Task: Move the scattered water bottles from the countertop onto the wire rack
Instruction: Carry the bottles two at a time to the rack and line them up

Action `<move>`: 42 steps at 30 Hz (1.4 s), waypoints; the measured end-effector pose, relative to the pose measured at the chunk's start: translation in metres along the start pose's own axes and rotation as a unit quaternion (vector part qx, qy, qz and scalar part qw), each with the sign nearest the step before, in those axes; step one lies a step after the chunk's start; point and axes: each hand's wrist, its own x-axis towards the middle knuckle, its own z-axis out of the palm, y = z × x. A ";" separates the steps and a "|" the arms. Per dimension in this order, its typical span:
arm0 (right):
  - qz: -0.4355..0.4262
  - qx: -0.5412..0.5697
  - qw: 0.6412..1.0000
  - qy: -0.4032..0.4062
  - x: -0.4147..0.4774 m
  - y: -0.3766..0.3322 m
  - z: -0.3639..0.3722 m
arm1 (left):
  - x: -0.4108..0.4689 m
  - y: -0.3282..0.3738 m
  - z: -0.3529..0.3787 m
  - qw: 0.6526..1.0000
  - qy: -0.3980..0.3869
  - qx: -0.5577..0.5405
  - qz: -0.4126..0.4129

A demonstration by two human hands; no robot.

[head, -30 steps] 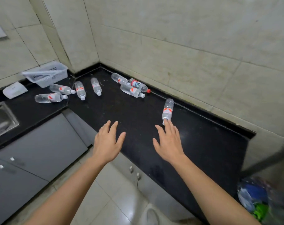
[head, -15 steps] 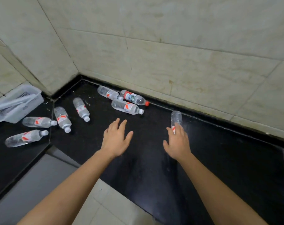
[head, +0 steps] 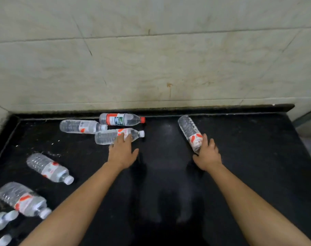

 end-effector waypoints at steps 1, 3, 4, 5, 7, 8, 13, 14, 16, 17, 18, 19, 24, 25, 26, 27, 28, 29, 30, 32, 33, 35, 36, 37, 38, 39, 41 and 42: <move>0.020 0.020 1.000 0.001 0.001 -0.005 0.005 | 0.015 -0.010 0.001 1.000 -0.003 0.006 0.016; 0.051 0.031 0.998 0.011 0.002 -0.015 0.014 | 0.044 -0.026 0.003 0.999 -0.009 0.016 0.041; 0.066 0.034 0.997 0.014 0.002 -0.019 0.019 | 0.058 -0.031 0.003 0.998 -0.016 0.029 0.048; 0.080 0.038 0.996 0.013 0.001 -0.023 0.023 | 0.070 -0.036 0.005 0.997 -0.026 0.047 0.052; 0.102 0.053 0.993 0.004 -0.004 -0.030 0.033 | 0.090 -0.043 0.011 0.993 -0.059 0.090 0.048; 0.109 0.063 0.992 0.001 -0.007 -0.033 0.039 | 0.095 -0.045 0.015 0.990 -0.075 0.113 0.044; 0.124 0.096 0.988 0.016 -0.024 -0.038 0.063 | 0.091 -0.040 0.026 0.958 -0.015 0.274 0.083; 0.115 0.094 0.989 0.021 -0.027 -0.035 0.065 | 0.089 -0.038 0.025 0.949 -0.011 0.301 0.095; 0.089 0.083 0.992 0.014 -0.030 -0.025 0.065 | 0.085 -0.036 0.025 0.939 -0.019 0.325 0.106; 0.077 0.072 0.994 -0.001 -0.031 -0.019 0.061 | 0.084 -0.037 0.025 0.941 -0.026 0.321 0.106; 0.065 0.052 0.996 -0.019 -0.031 -0.014 0.057 | 0.084 -0.038 0.025 0.945 -0.031 0.309 0.105; 0.053 0.019 0.998 -0.030 -0.030 -0.010 0.052 | 0.083 -0.039 0.026 0.951 -0.037 0.289 0.105; 0.051 -0.053 0.991 0.114 -0.021 -0.020 0.054 | 0.065 -0.044 0.038 0.989 -0.075 0.119 0.041; 0.076 -0.009 0.986 0.145 -0.018 -0.026 0.058 | 0.061 -0.046 0.041 0.993 -0.078 0.090 0.019; 0.116 0.057 0.977 0.169 -0.016 -0.032 0.059 | 0.058 -0.049 0.045 0.995 -0.080 0.064 0.000; 0.166 0.140 0.959 0.185 -0.013 -0.038 0.057 | 0.056 -0.052 0.047 0.996 -0.084 0.037 -0.018; 0.221 0.226 0.930 0.186 -0.010 -0.044 0.054 | 0.054 -0.054 0.049 0.996 -0.087 0.012 -0.033; 0.271 0.299 0.899 0.169 -0.006 -0.049 0.050 | 0.053 -0.056 0.052 0.995 -0.091 -0.011 -0.046; 0.305 0.345 0.876 0.140 -0.004 -0.052 0.049 | 0.051 -0.057 0.054 0.993 -0.094 -0.032 -0.058; 0.322 0.371 0.867 0.079 -0.004 -0.057 0.051 | 0.047 -0.056 0.057 0.988 -0.101 -0.073 -0.086; 0.318 0.368 0.872 0.057 -0.006 -0.057 0.054 | 0.044 -0.055 0.059 0.986 -0.102 -0.090 -0.101; 0.312 0.365 0.877 0.030 -0.008 -0.055 0.057 | 0.040 -0.053 0.064 0.981 -0.105 -0.114 -0.119; 0.311 0.376 0.873 0.023 -0.007 -0.054 0.057 | 0.039 -0.052 0.066 0.977 -0.110 -0.133 -0.125; 0.307 0.393 0.867 0.020 -0.007 -0.055 0.056 | 0.037 -0.051 0.069 0.972 -0.116 -0.158 -0.131; 0.293 0.410 0.863 0.022 -0.006 -0.055 0.054 | 0.035 -0.050 0.071 0.967 -0.122 -0.179 -0.134; 0.270 0.421 0.866 0.024 -0.006 -0.055 0.054 | 0.032 -0.049 0.073 0.964 -0.126 -0.194 -0.132; 0.207 0.433 0.877 0.024 -0.009 -0.054 0.055 | 0.027 -0.049 0.075 0.960 -0.125 -0.217 -0.123; 0.182 0.436 0.881 0.021 -0.012 -0.054 0.057 | 0.025 -0.051 0.078 0.958 -0.121 -0.230 -0.117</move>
